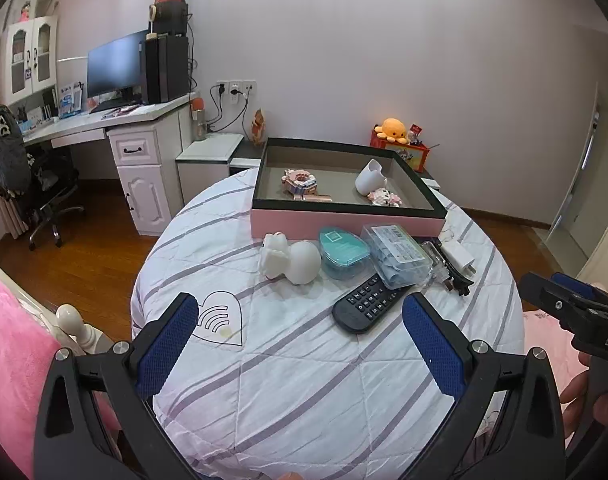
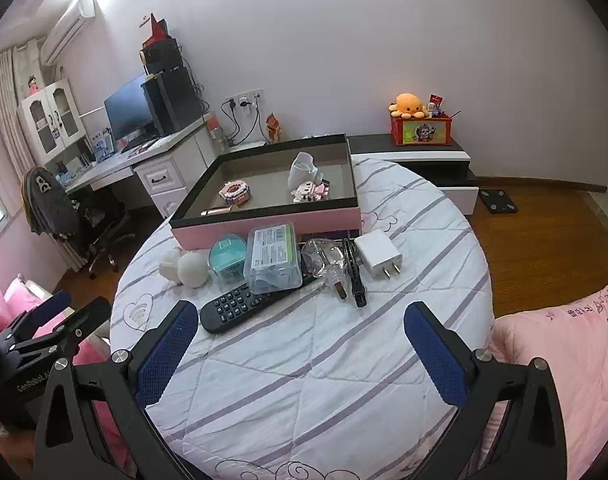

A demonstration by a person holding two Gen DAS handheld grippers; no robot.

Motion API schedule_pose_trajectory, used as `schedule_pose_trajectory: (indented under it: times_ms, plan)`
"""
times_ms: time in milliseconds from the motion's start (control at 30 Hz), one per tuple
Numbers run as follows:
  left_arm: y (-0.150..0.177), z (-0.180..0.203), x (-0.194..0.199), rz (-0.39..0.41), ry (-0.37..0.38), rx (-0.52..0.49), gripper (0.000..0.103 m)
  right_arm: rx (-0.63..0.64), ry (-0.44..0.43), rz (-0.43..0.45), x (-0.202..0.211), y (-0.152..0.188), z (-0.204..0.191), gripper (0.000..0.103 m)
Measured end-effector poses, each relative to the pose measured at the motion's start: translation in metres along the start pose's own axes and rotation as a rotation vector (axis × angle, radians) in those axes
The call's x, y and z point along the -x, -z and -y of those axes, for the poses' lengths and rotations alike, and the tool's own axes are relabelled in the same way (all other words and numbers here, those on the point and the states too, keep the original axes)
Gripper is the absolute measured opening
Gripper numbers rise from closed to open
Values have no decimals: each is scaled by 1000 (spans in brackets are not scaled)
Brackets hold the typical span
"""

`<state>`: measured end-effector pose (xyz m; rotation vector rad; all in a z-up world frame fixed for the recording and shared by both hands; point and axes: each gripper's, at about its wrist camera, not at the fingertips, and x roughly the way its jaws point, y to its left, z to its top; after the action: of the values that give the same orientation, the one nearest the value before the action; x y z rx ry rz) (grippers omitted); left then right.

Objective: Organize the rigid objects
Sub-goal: 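Withdraw both grippers from the box toward the remaining items, then grasp the white bunny toy with the left gripper while the right grasps the clear labeled box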

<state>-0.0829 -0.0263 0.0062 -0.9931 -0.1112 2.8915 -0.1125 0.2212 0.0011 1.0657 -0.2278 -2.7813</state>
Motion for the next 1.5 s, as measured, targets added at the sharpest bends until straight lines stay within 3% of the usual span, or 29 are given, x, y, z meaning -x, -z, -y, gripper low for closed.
schedule_pose_trajectory:
  times_ms: [467,733,967,1133,1267,1500]
  plan:
    - [10,23,-55,-83,9,-93,103,22,-8,-71,-41,-12,0,103]
    - [16,19,-88,-142,6,-93,103,88,-20,-141,-105,-28,-24,103]
    - [17,20,-112,-185,32,-100,103,128,-15,-209,-144,-25,-32,77]
    - [20,23,-123,-208,42,-104,103,153,-16,-248,-163,-22,-38,73]
    - [21,26,-128,-215,45,-110,103,151,-23,-237,-168,-18,-36,63]
    - [16,14,-126,-200,40,-46,103,108,-82,-227,-159,-18,-24,63]
